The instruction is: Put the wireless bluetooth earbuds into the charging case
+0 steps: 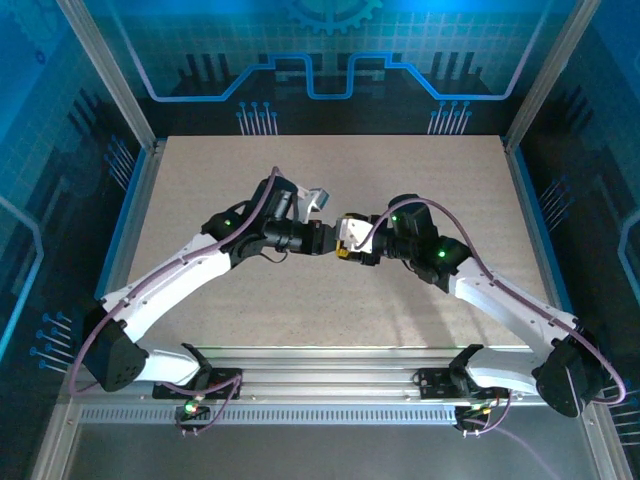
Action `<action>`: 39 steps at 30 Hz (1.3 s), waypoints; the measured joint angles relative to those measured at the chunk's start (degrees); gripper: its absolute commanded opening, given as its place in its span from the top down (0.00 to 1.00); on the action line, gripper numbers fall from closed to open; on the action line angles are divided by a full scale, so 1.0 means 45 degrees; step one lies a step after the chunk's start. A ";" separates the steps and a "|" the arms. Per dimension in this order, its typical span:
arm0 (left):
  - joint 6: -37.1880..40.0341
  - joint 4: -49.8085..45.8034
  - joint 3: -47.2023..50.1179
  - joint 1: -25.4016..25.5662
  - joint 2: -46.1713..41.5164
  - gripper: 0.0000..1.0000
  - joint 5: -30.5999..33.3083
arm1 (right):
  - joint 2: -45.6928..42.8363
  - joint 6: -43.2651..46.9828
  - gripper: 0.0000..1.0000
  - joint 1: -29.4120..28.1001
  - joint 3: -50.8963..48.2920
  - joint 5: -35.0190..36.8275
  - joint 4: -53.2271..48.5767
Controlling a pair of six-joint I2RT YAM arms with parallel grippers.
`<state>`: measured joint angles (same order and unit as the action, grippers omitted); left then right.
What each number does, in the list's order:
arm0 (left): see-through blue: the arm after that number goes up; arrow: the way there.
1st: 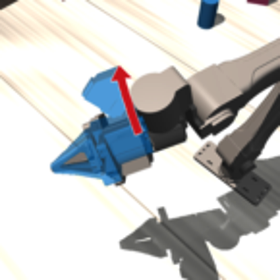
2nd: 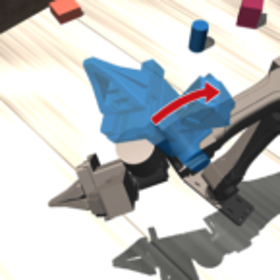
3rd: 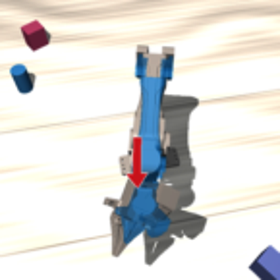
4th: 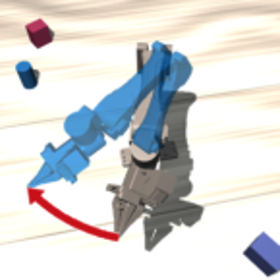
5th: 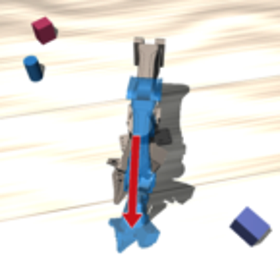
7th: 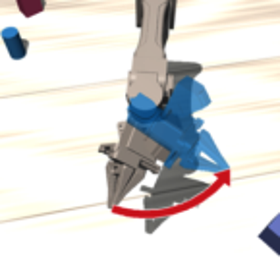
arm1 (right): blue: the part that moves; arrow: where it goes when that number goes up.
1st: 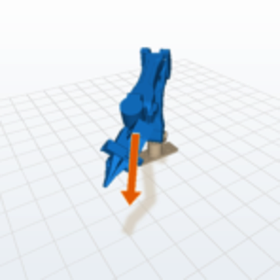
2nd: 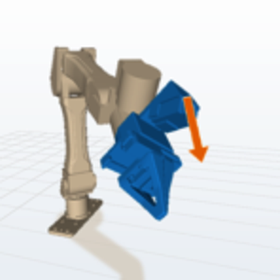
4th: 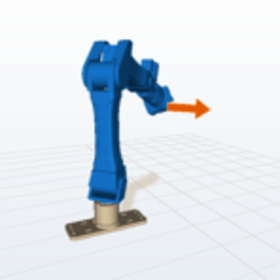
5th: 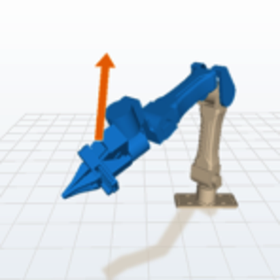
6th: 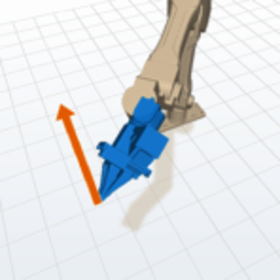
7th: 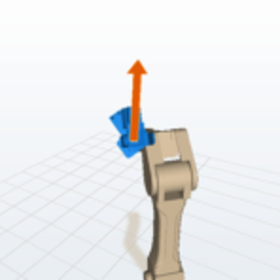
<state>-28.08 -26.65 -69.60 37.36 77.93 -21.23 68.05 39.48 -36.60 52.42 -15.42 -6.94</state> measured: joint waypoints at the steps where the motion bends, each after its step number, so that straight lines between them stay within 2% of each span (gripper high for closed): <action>1: 0.0058 0.0015 0.0000 0.0024 -0.0005 0.81 0.0083 | -0.0019 -0.0063 0.38 0.0005 -0.0063 -0.0063 0.0155; 5: 0.0806 0.0379 0.0170 0.0044 -0.0126 0.82 0.0257 | -0.0724 -0.0840 0.30 0.0306 -0.0937 -0.0704 0.1268; 11: 0.2225 0.1224 0.1098 0.0044 -0.0884 0.83 0.0097 | -0.2171 -0.2754 0.30 0.2268 -0.2531 -0.2832 0.2463; 14: 0.3138 0.2016 0.1758 0.0044 -0.1311 0.83 -0.0505 | -0.2788 -0.3453 0.31 0.2822 -0.3089 -0.4085 0.2705; 19: 0.4226 0.3288 0.2769 0.0044 -0.1768 0.82 -0.1778 | -0.3245 -0.4226 0.32 0.3070 -0.3274 -0.6086 0.2667; 27: 0.5008 0.5833 0.4459 0.0029 -0.2239 0.82 -0.3837 | -0.3094 -0.4537 0.35 0.3220 -0.3143 -0.8684 0.1535; 39: 0.5610 0.8145 0.5440 0.0019 -0.3026 0.82 -0.5221 | -0.1991 -0.4367 0.39 0.3531 -0.1875 -1.0632 0.0291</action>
<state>-2.83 10.00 -45.12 37.45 64.31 -44.73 59.09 19.84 -20.71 43.99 -63.26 -5.63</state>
